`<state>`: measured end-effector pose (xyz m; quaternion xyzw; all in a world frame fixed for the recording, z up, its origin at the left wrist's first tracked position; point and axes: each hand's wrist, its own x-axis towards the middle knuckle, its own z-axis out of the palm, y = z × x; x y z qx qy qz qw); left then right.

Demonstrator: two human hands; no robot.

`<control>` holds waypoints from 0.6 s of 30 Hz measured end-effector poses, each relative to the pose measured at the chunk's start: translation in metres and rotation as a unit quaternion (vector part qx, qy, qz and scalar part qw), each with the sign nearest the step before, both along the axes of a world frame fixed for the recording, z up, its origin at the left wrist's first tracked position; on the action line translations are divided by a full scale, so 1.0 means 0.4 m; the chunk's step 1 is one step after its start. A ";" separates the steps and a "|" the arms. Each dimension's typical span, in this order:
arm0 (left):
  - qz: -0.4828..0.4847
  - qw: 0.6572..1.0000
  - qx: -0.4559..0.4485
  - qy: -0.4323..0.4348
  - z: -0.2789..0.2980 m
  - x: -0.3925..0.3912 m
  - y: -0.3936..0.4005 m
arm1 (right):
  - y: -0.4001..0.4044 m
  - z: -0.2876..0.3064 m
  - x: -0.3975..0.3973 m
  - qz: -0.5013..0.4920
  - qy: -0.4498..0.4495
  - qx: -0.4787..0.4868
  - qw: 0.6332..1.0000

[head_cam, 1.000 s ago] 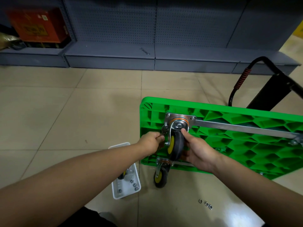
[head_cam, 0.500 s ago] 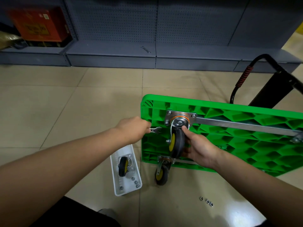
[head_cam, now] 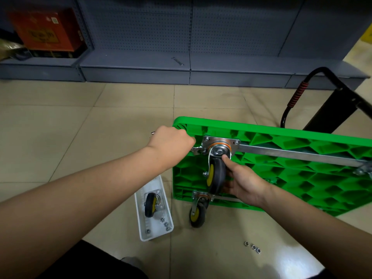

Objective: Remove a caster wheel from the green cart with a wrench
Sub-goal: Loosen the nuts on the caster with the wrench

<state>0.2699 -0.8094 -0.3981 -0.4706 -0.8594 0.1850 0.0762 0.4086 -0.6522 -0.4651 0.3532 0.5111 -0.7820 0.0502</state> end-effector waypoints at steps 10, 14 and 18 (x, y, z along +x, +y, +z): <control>-0.020 0.999 0.003 0.036 0.017 0.032 0.021 | 0.000 -0.003 0.001 -0.003 -0.002 -0.003 1.000; -0.032 0.998 0.022 0.048 0.005 0.042 0.024 | 0.000 -0.001 0.000 -0.003 -0.002 -0.001 1.000; -0.048 0.996 0.045 0.058 -0.003 0.046 0.023 | 0.000 -0.003 -0.001 -0.004 -0.002 0.002 1.000</control>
